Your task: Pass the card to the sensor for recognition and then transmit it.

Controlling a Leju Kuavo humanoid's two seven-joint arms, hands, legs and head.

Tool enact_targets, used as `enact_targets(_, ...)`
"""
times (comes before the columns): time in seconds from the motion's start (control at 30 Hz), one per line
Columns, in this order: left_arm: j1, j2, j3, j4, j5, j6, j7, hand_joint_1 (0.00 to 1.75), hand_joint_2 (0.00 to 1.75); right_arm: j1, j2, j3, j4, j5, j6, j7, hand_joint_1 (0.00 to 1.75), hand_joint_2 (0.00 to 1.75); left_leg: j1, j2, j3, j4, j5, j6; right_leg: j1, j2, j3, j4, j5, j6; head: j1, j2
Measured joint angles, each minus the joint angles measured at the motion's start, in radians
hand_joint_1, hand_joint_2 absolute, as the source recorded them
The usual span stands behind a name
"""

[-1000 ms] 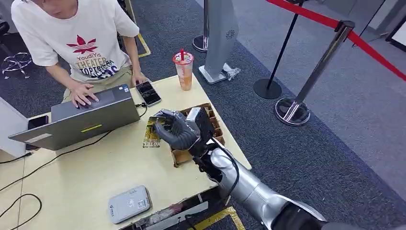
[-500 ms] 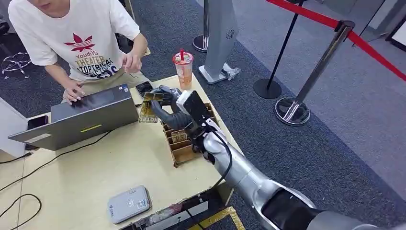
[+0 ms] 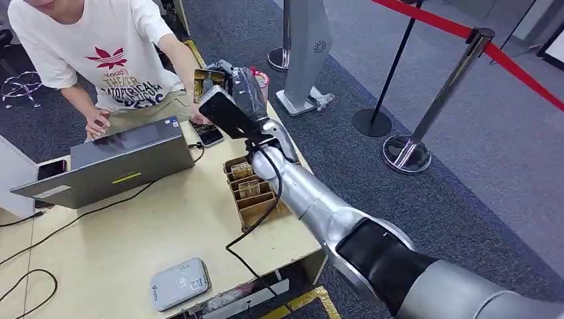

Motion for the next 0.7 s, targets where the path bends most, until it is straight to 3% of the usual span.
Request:
enact_targets(0.27,-0.003,0.0,-0.004,0.0,0.0,0.0,0.0,0.0,1.75,0.0,0.005,0.007,0.013,0.05,-0.048,-0.003,1.75,1.75,0.0,0.0,0.0,0.0,0.0,0.0,0.0,0.0,0.0,0.0,0.0,0.0,0.0,0.0)
enact_targets(0.33,-0.003,0.0,-0.015,0.0,0.0,0.0,0.0,0.0,1.75,0.014,0.012,0.02,0.033,0.187,-0.189,-0.021,1.75,1.75,0.0,0.0,0.0,0.0,0.0,0.0,0.0,0.0,0.0,0.0,0.0,0.0,0.0,0.0)
enact_targets(0.5,-0.004,0.0,-0.022,0.0,0.003,0.002,0.0,0.0,1.75,0.053,0.021,0.019,0.036,0.342,-0.241,-0.048,1.75,1.75,0.0,0.0,0.0,0.0,0.0,0.0,0.0,0.0,0.0,0.0,0.0,0.0,0.0,0.0)
enact_targets(0.6,-0.005,0.0,-0.022,0.0,0.008,0.003,0.0,0.0,1.75,0.089,0.036,-0.006,0.036,0.416,-0.243,-0.072,1.36,1.75,0.0,0.0,0.0,0.0,0.0,0.0,0.0,0.0,0.0,0.0,0.0,0.0,0.0,0.0)
enact_targets(0.7,-0.005,0.0,-0.022,0.0,0.013,0.004,0.0,0.0,1.75,0.114,0.047,-0.028,0.037,0.443,-0.243,-0.087,1.33,1.75,0.0,0.0,0.0,0.0,0.0,0.0,0.0,0.0,0.0,0.0,0.0,0.0,0.0,0.0)
